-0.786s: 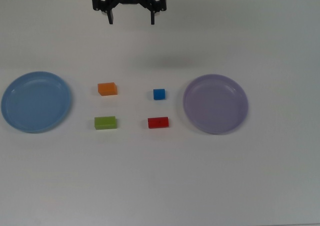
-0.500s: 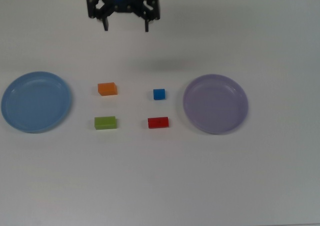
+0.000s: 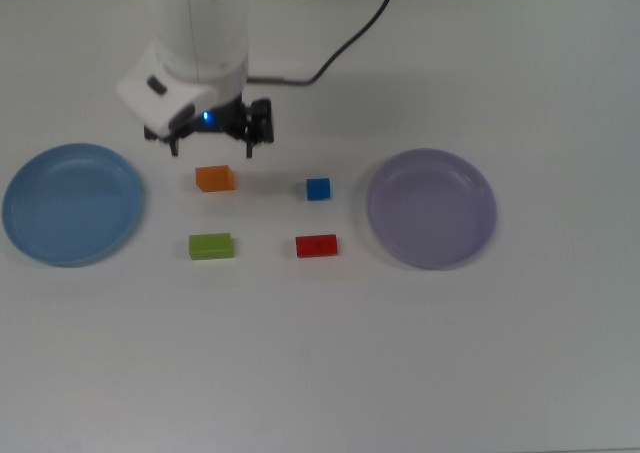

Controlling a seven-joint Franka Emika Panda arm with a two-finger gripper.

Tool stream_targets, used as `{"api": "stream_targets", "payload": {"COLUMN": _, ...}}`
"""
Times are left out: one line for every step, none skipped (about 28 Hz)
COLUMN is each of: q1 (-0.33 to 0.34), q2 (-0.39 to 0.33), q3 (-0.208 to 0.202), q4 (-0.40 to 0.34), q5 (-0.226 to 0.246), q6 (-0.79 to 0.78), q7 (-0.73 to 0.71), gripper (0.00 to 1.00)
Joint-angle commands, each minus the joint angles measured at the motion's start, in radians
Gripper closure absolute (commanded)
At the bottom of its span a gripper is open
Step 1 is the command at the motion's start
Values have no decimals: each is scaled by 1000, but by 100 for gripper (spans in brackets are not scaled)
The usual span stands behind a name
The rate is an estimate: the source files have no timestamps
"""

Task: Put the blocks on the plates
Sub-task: 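Lower the gripper onto the green block and grasp it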

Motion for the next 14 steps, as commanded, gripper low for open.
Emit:
{"api": "stream_targets", "payload": {"q1": -12, "q2": 88, "q3": -5, "q4": 11, "q5": -48, "q6": 73, "q7": -73, "gripper": 0}}
{"api": "stream_targets", "payload": {"q1": -17, "q2": 101, "q3": -5, "q4": 11, "q5": -48, "q6": 83, "q7": -90, "gripper": 0}}
{"api": "stream_targets", "payload": {"q1": -29, "q2": 122, "q3": -5, "q4": 10, "q5": -44, "q6": 100, "q7": -134, "gripper": 0}}
{"api": "stream_targets", "payload": {"q1": -37, "q2": 131, "q3": -4, "q4": 10, "q5": -37, "q6": 113, "q7": -161, "gripper": 0}}
{"api": "stream_targets", "payload": {"q1": -46, "q2": 140, "q3": -2, "q4": 10, "q5": -32, "q6": 122, "q7": -184, "gripper": 0}}
{"api": "stream_targets", "payload": {"q1": -51, "q2": 148, "q3": -2, "q4": 10, "q5": -25, "q6": 131, "q7": -202, "gripper": 0}}
{"api": "stream_targets", "payload": {"q1": -54, "q2": 156, "q3": 0, "q4": 10, "q5": -17, "q6": 140, "q7": -214, "gripper": 0}}
{"api": "stream_targets", "payload": {"q1": -55, "q2": 162, "q3": 0, "q4": 10, "q5": -6, "q6": 151, "q7": -222, "gripper": 0}}
{"api": "stream_targets", "payload": {"q1": -59, "q2": 176, "q3": 0, "q4": 10, "q5": 26, "q6": 174, "q7": -231, "gripper": 0}}
{"api": "stream_targets", "payload": {"q1": -62, "q2": 185, "q3": 0, "q4": 10, "q5": 41, "q6": 186, "q7": -236, "gripper": 0}}
{"api": "stream_targets", "payload": {"q1": -63, "q2": 193, "q3": 0, "q4": 10, "q5": 57, "q6": 198, "q7": -244, "gripper": 0}}
{"api": "stream_targets", "payload": {"q1": -63, "q2": 199, "q3": 0, "q4": 10, "q5": 69, "q6": 205, "q7": -251, "gripper": 0}}
{"api": "stream_targets", "payload": {"q1": -63, "q2": 203, "q3": 0, "q4": 10, "q5": 80, "q6": 212, "q7": -257, "gripper": 0}}
{"api": "stream_targets", "payload": {"q1": -63, "q2": 210, "q3": 0, "q4": 10, "q5": 87, "q6": 217, "q7": -259, "gripper": 0}}
